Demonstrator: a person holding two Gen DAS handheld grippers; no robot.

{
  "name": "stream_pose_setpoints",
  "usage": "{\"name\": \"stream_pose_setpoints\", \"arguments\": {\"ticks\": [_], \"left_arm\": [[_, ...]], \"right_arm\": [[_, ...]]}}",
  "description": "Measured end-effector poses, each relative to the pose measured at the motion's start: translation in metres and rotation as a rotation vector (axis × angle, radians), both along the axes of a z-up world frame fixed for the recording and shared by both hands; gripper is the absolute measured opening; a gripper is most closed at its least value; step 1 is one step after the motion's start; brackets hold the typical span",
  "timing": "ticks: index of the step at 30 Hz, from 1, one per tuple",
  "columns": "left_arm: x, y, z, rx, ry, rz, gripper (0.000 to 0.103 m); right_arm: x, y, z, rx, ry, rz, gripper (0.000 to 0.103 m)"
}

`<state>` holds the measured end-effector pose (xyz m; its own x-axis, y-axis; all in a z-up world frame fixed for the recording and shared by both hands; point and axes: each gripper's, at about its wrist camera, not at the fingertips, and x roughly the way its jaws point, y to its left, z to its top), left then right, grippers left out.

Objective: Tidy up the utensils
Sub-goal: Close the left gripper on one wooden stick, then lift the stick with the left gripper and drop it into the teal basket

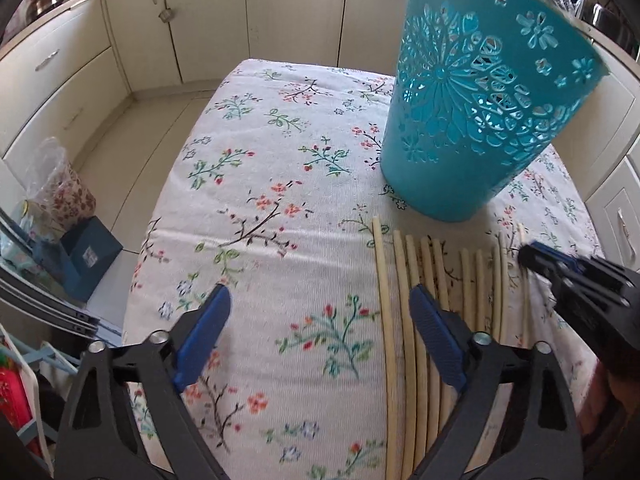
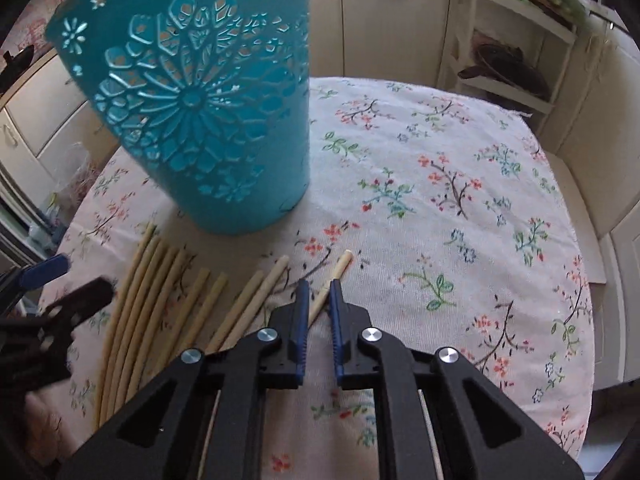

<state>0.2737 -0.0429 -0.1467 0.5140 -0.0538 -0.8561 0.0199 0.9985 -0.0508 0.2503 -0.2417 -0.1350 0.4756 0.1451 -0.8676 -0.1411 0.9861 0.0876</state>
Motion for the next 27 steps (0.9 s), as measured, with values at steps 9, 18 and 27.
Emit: {"name": "stream_pose_setpoints", "arguments": {"ticks": [9, 18, 27], "left_arm": [[0.016, -0.018, -0.008, 0.089, -0.013, -0.033, 0.06], [0.02, -0.038, -0.002, 0.057, -0.015, -0.125, 0.005], [-0.007, -0.003, 0.024, -0.157, -0.036, -0.147, 0.005]], "right_arm": [[-0.008, -0.002, 0.0, 0.049, 0.009, -0.01, 0.011], [0.005, 0.003, -0.004, -0.01, -0.009, 0.012, 0.012], [0.003, 0.006, -0.007, -0.025, -0.038, 0.003, 0.012]]}}
